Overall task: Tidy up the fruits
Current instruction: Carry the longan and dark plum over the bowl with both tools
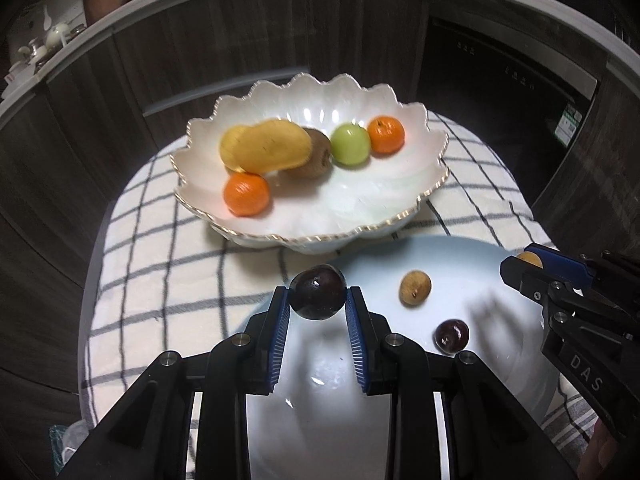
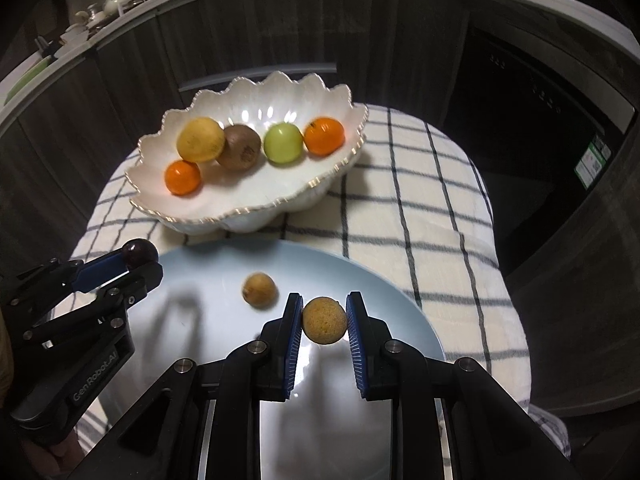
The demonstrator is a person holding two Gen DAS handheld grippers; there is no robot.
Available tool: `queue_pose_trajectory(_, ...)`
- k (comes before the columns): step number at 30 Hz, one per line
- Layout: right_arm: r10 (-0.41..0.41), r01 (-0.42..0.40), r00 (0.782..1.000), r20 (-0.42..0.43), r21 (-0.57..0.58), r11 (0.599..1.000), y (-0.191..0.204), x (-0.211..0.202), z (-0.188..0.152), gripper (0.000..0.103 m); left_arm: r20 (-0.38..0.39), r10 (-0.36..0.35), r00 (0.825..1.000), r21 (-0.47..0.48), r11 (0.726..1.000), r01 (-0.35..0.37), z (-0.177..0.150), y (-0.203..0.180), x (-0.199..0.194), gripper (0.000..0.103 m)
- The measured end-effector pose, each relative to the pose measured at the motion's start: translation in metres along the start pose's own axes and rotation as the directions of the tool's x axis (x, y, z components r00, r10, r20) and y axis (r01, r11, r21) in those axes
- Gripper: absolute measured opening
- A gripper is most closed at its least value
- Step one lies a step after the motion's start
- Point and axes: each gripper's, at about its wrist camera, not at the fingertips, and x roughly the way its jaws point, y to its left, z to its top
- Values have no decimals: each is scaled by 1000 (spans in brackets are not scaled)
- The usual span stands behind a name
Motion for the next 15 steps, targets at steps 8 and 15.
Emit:
queue_pose_trajectory(8, 8, -5, 997, 75, -36, 999, 11, -13, 40, 24, 54, 9, 998, -12, 1000, -9, 27, 17, -15, 29)
queue_pose_trajectory(15, 17, -12, 995, 103, -47, 999, 16, -6, 73, 24, 68, -2, 998, -23, 1000, 3, 57, 28, -7, 29)
